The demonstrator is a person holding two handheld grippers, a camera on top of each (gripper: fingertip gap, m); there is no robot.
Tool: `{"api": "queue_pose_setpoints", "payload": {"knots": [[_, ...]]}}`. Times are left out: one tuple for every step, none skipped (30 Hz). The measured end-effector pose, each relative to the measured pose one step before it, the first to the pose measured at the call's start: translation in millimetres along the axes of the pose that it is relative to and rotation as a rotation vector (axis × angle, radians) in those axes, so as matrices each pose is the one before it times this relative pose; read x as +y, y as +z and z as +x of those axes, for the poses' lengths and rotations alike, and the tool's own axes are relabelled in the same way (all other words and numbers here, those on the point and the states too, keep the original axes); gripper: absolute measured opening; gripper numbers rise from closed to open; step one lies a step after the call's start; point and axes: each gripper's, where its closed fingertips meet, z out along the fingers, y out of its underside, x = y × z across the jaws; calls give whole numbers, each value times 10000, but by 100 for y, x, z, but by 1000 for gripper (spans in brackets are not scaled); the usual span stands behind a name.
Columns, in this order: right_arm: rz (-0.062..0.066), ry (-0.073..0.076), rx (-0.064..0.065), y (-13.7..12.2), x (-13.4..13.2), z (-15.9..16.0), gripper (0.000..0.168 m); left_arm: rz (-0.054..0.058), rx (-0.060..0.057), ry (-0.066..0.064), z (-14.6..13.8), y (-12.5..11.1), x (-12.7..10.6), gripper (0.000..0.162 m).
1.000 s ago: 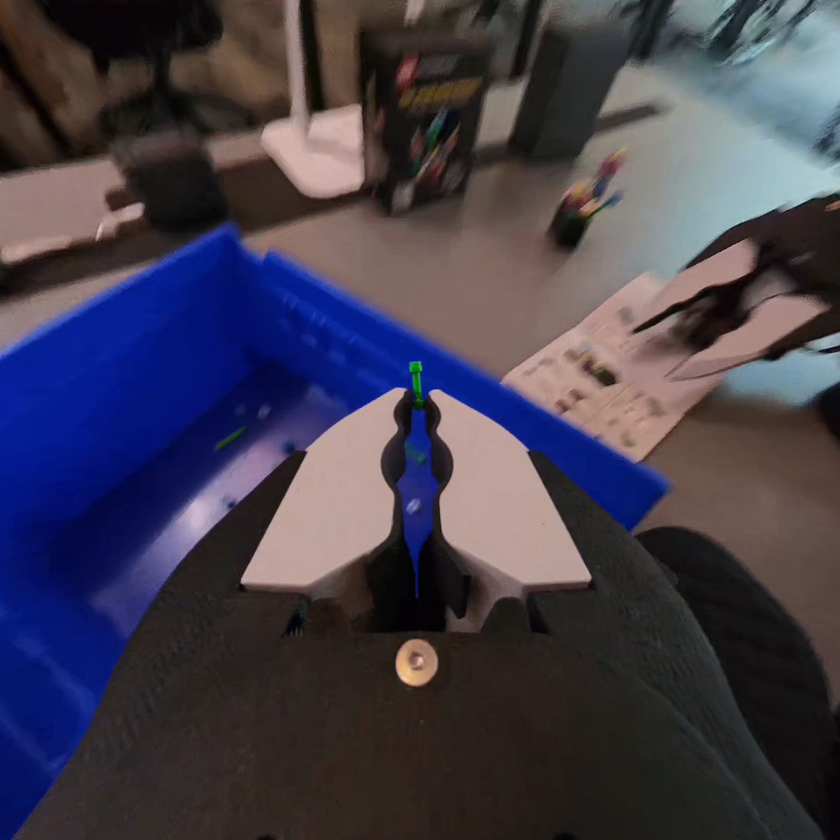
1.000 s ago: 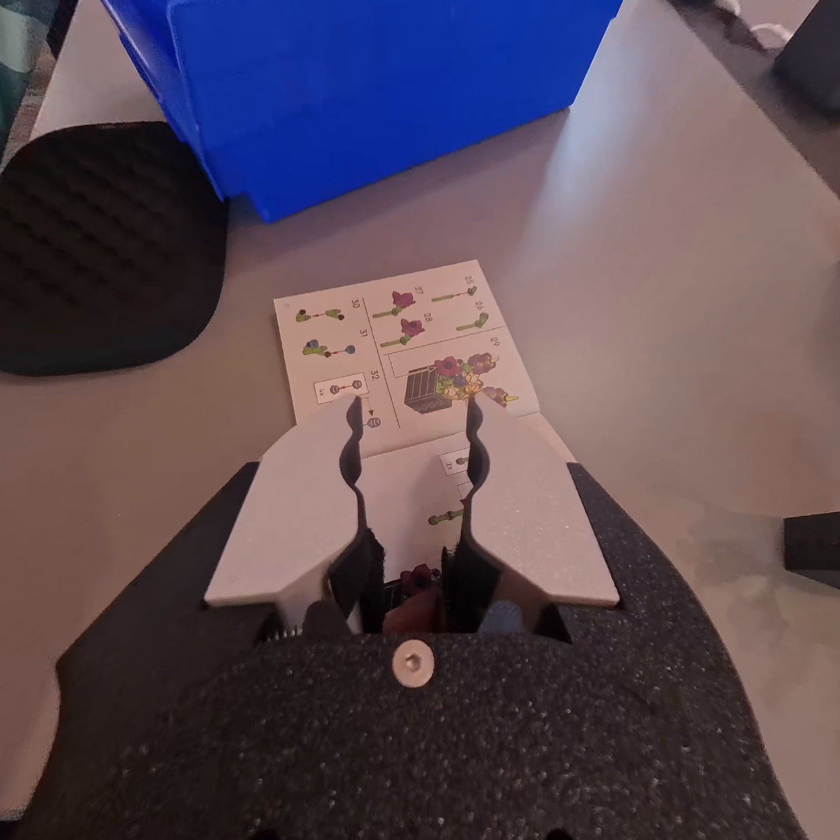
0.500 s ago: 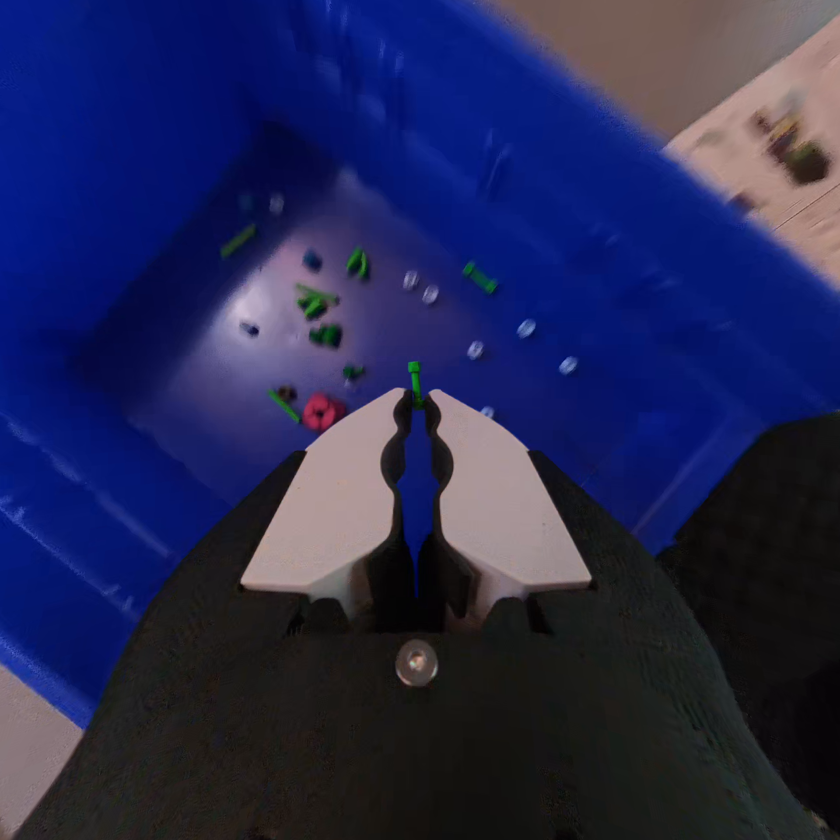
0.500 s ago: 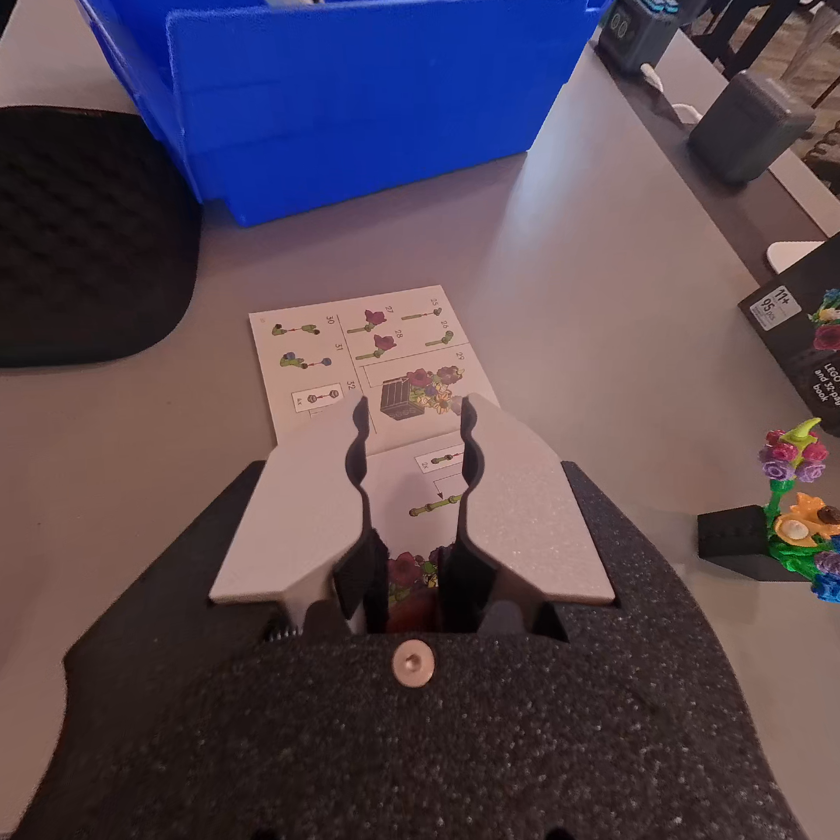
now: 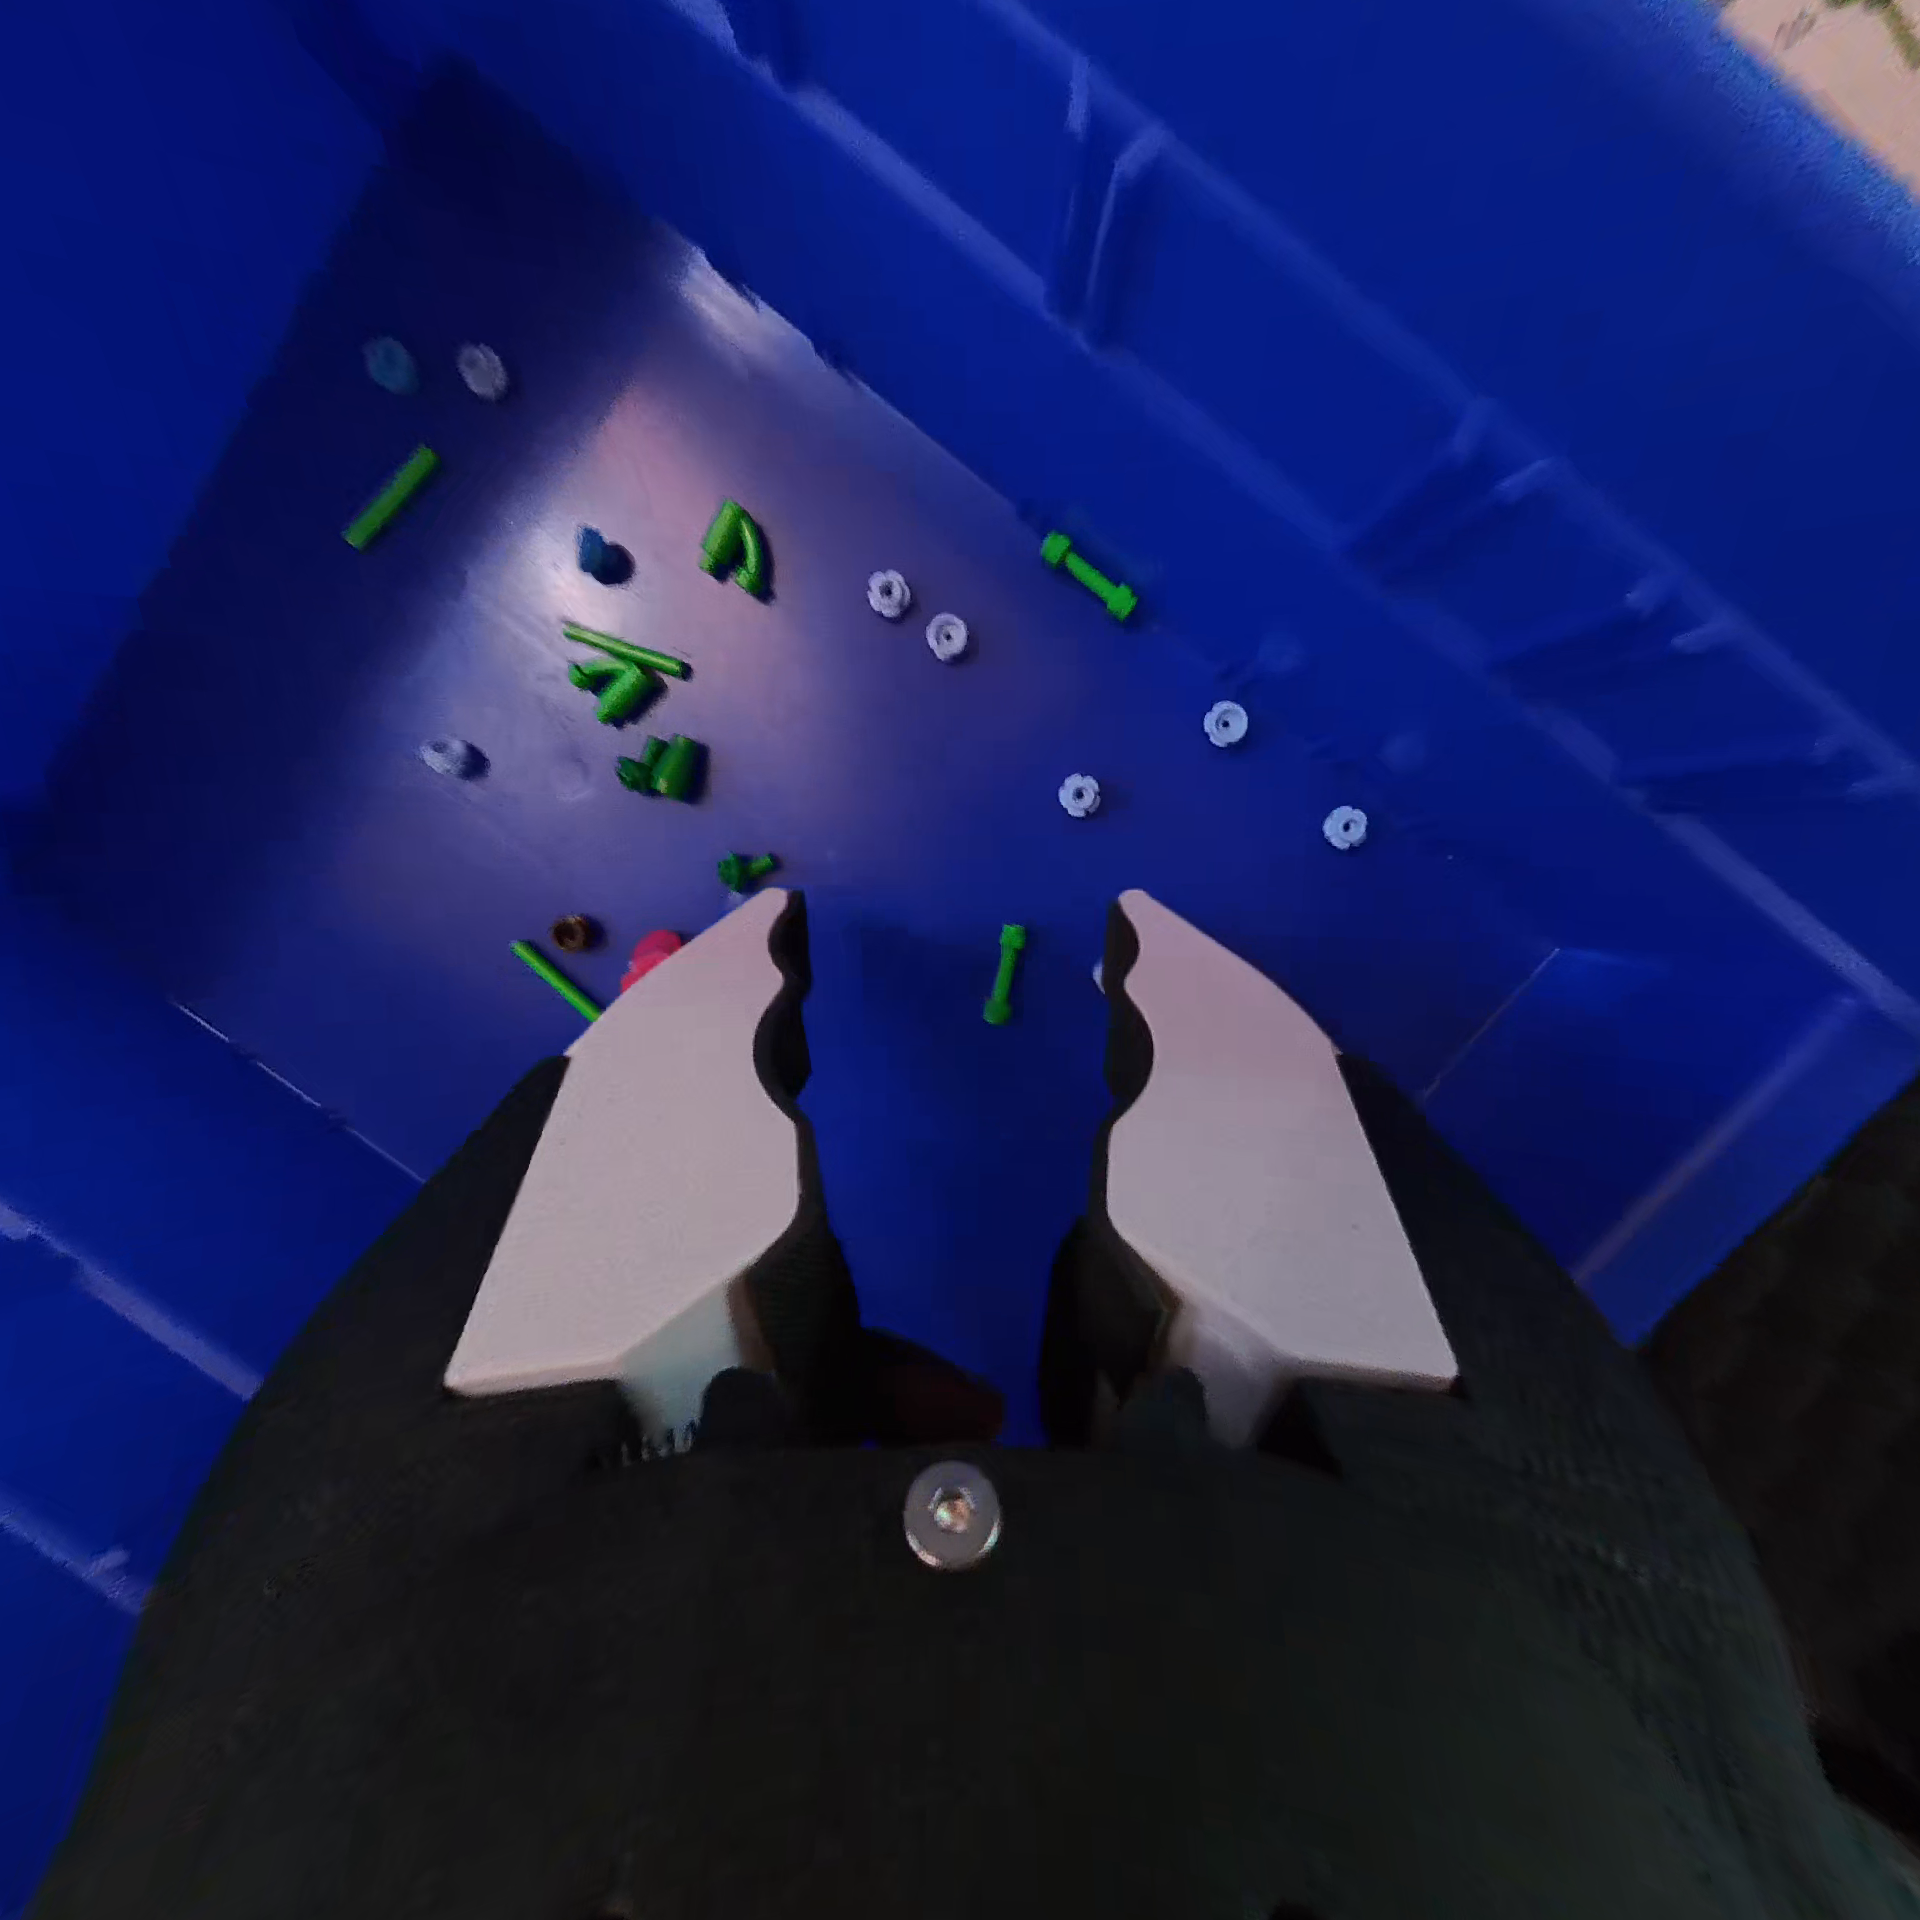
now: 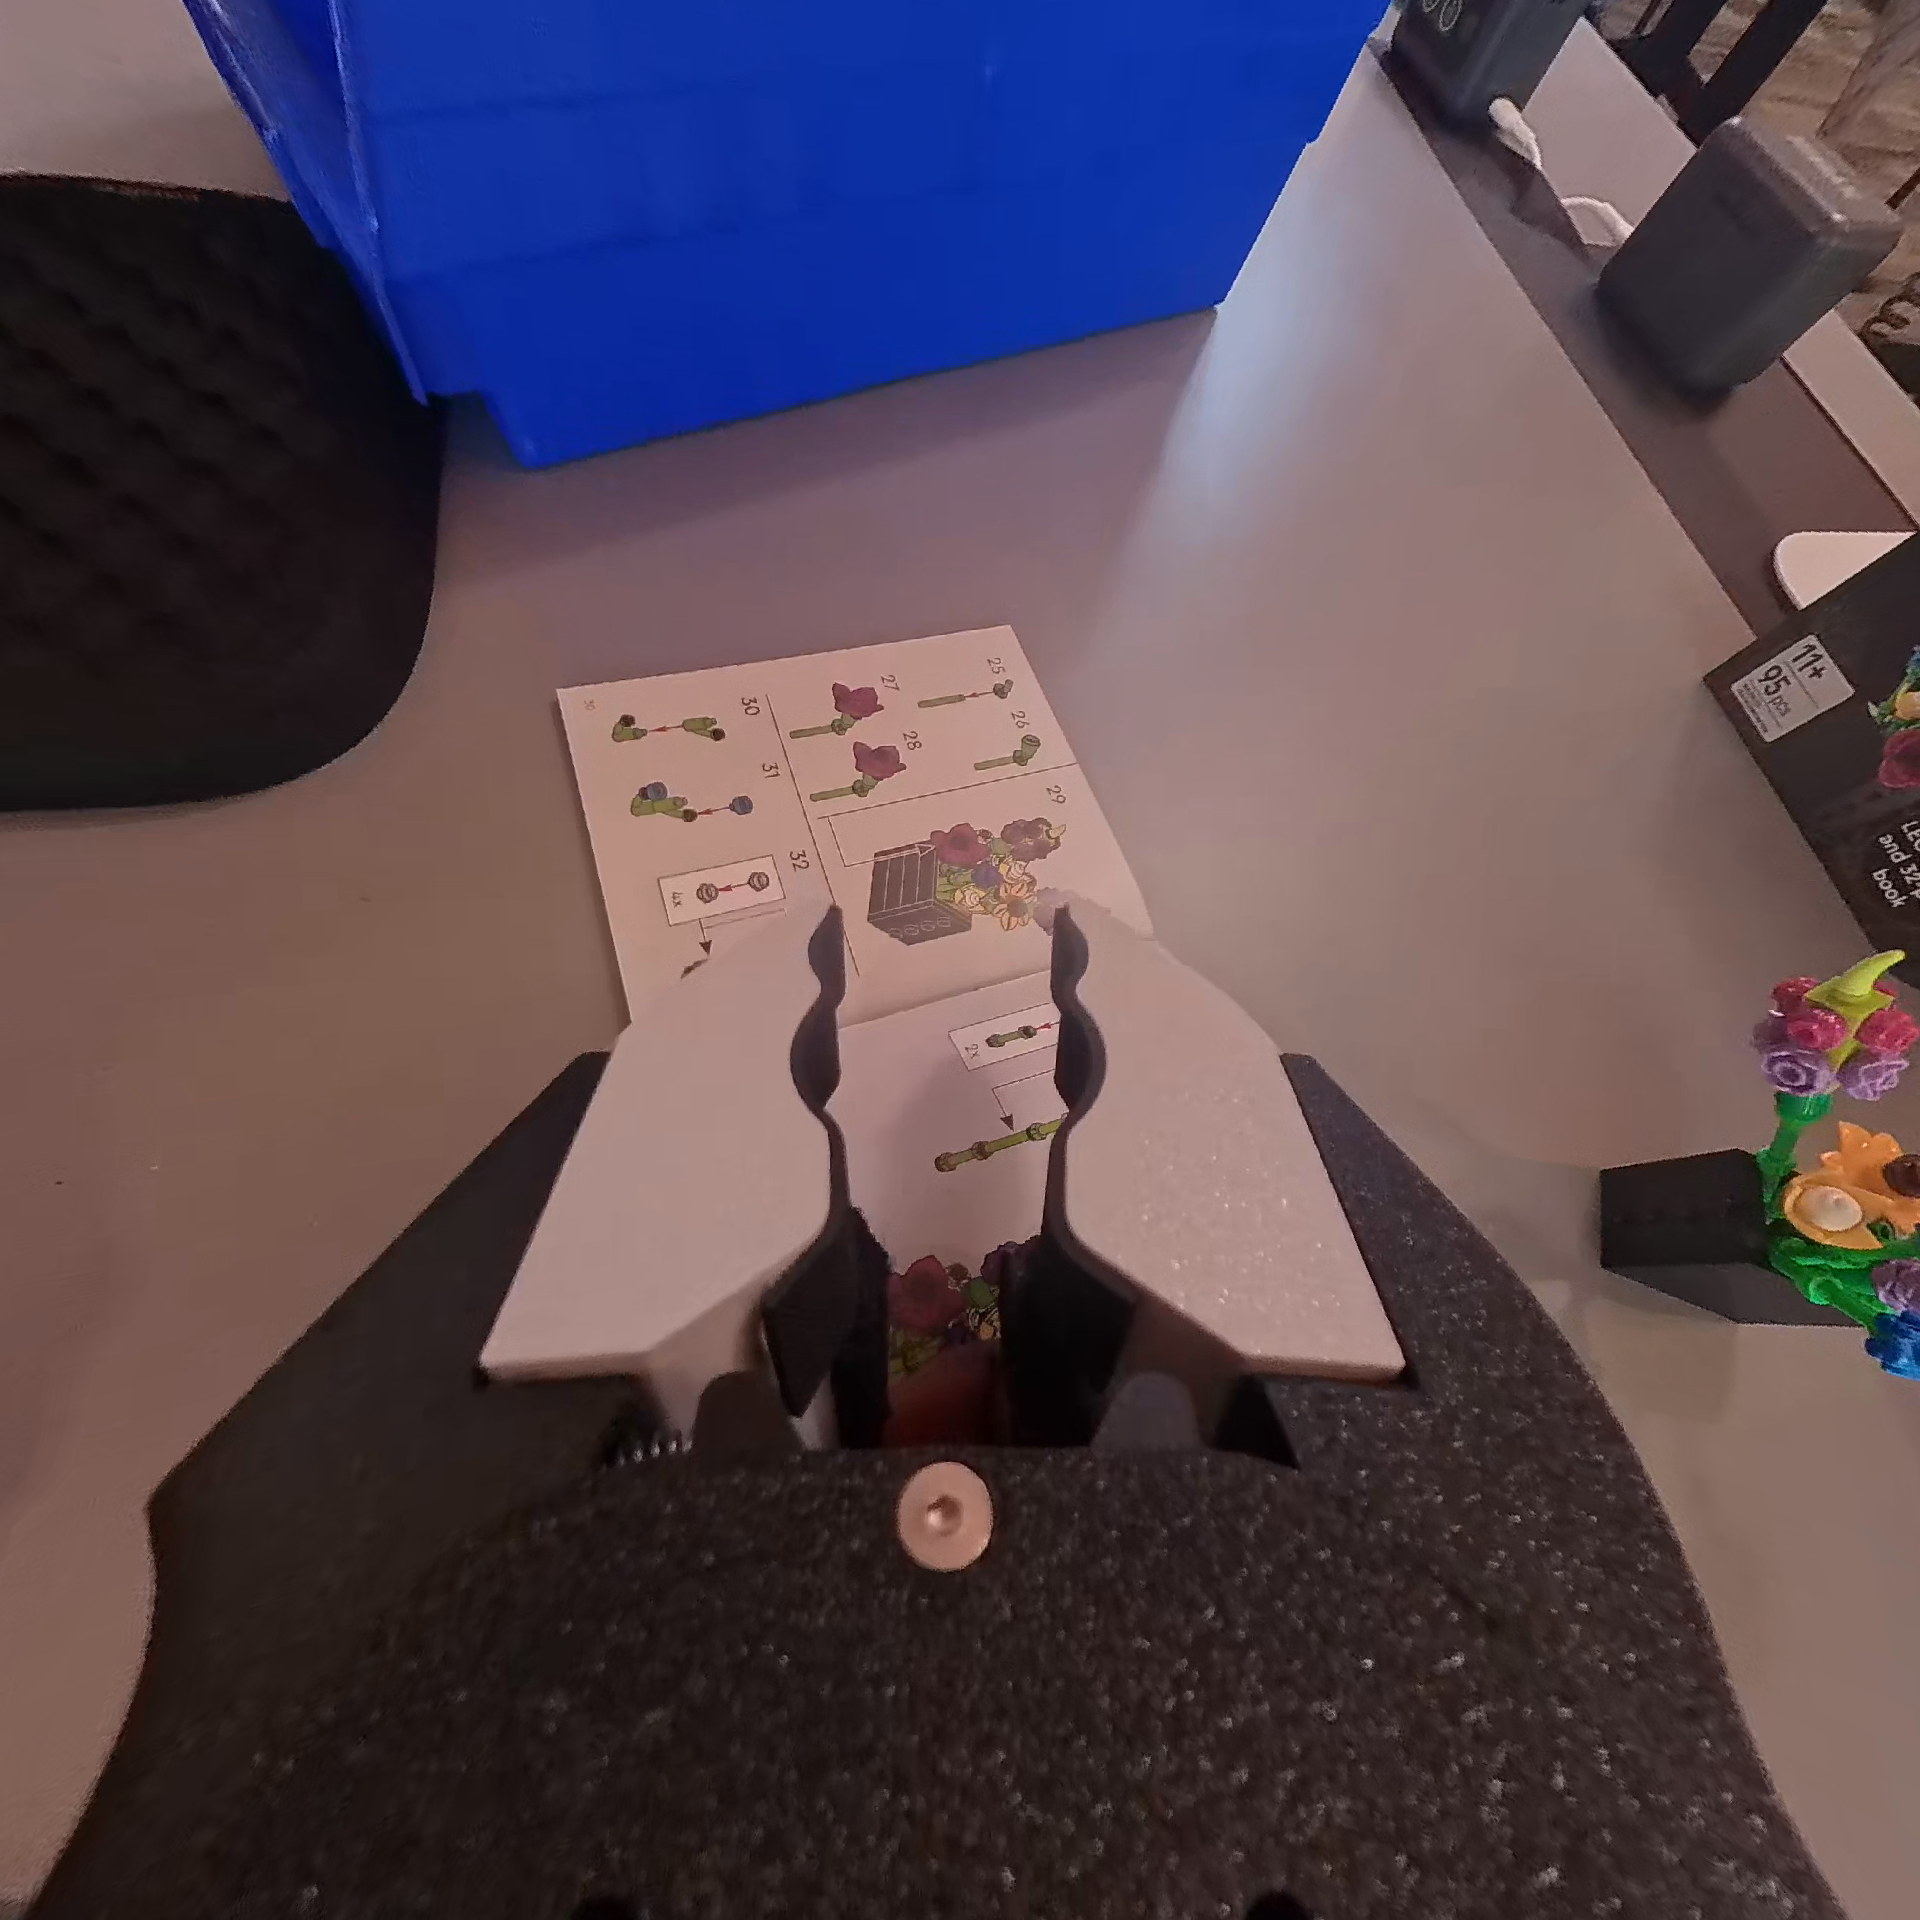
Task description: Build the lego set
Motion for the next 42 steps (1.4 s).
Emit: {"api": "queue_pose_setpoints", "payload": {"knots": [[108, 69, -15, -40, -139, 38, 38, 493, -20, 74, -266, -107, -617, 57], [107, 87, -37, -27, -106, 31, 38, 585, 61, 11, -210, -168, -735, 59], [99, 98, -44, -23, -54, 35, 38, 557, 92, 14, -197, -234, -729, 59], [90, 106, -62, -21, -27, 4, 38, 500, 68, 116, -254, -295, -710, 59], [82, 107, -71, 5, -6, -19, 37, 459, -13, 263, -395, -319, -728, 59], [71, 96, -78, 11, 6, -39, 37, 345, -87, 397, -584, -281, -676, 56], [46, 69, -74, 22, 39, -51, 37, 128, -82, 485, -696, -171, -470, 51], [5, 31, -55, 19, 59, -52, 37, -96, 73, 455, -585, -6, -230, 48], [-17, -12, -36, 15, 61, -62, 37, -307, 337, 284, -308, 194, 20, 47], [-13, -40, -29, -5, 18, -81, 37, -512, 552, 84, -95, 405, 295, 48], [-10, -47, -30, 3, -26, -99, 37, -625, 465, -33, -317, 517, 446, 50], [0, -47, -30, -1, -46, -120, 37, -619, 105, -72, -842, 550, 497, 51], [9, -43, -31, 23, -68, -120, 37, -573, -122, -67, -1036, 519, 535, 51], [1, -45, -32, 13, -44, -113, 36, -456, -106, 7, -769, 470, 459, 53], [-12, -47, -20, 12, -32, -93, 36, -182, 93, 129, -213, 381, 86, 53], [-13, -38, -2, 3, -9, -40, 36, 129, 198, 242, 156, 276, -275, 54], [-2, -18, -4, -6, -23, -29, 36, 279, 176, 248, 200, 173, -447, 54], [8, 7, -15, 6, -11, -24, 36, 259, 151, 125, 126, 113, -440, 54], [12, 21, -23, 5, -10, -15, 36, 64, 137, -17, 26, 117, -177, 53], [12, 20, -19, 16, 5, -21, 36, -270, 113, -103, -59, 129, 282, 52], [2, 9, -15, 5, 8, -17, 36, -497, 50, -125, -145, 107, 578, 48], [-6, 0, -6, 14, 20, -7, 36, -453, 40, -142, -125, 119, 512, 48], [-10, 0, -3, 8, 15, -12, 36, -259, 58, -135, -37, 121, 251, 47], [-6, 3, -9, 3, 5, -1, 36, -86, 108, -65, 75, 105, -3, 45], [-6, 8, -11, 11, 24, -1, 36, 41, 81, 24, 88, 113, -169, 45], [-13, 15, -5, 17, 50, 1, 36, 100, 31, 69, 36, 112, -234, 45], [-18, 15, -4, 25, 62, 13, 36, 65, 31, 56, 38, 130, -187, 45], [-23, 13, -4, 30, 64, 16, 36, -21, 72, 5, 94, 159, -64, 44], [-28, 11, -1, 33, 77, 12, 36, -128, 47, -37, 33, 181, 86, 43], [-29, 6, -6, 33, 78, 9, 36, -173, -31, -40, -69, 194, 155, 42], [-27, 2, -7, 32, 63, -9, 36, -13, -119, -23, -176, 46, -42, 39], [-25, -1, -9, 20, 56, -10, 36, 6, 24, -54, 42, 41, -31, 37], [-27, -9, -10, 19, 33, -21, 36, -7, -32, -56, -38, 10, -14, 33], [-22, -22, -3, 11, 21, -14, 36, -22, -100, -65, -112, 14, 28, 28], [-12, -27, -1, 11, 11, -20, 36, -38, -30, -32, -8, -1, 28, 26], [-15, -17, 0, 15, 13, -13, 36, -29, -36, 1, 25, -1, 7, 25], [-24, -5, -4, 17, 45, -10, 36, -16, -24, 12, 54, 8, -9, 25], [-23, 6, -6, 25, 39, -8, 36, 10, 9, 22, 117, 15, -36, 25], [-13, 9, -11, 18, 23, -18, 36, 25, 15, 40, 130, -2, -26, 25], [-1, 11, -4, 6, -2, -2, 36, 29, 2, 6, 124, -4, -15, 25], [17, 2, 4, -19, -39, -7, 36, 12, -49, -36, 73, -27, 46, 25], [32, -12, 15, -45, -85, 7, 36, -14, -164, -84, -69, -60, 90, 25]]}}
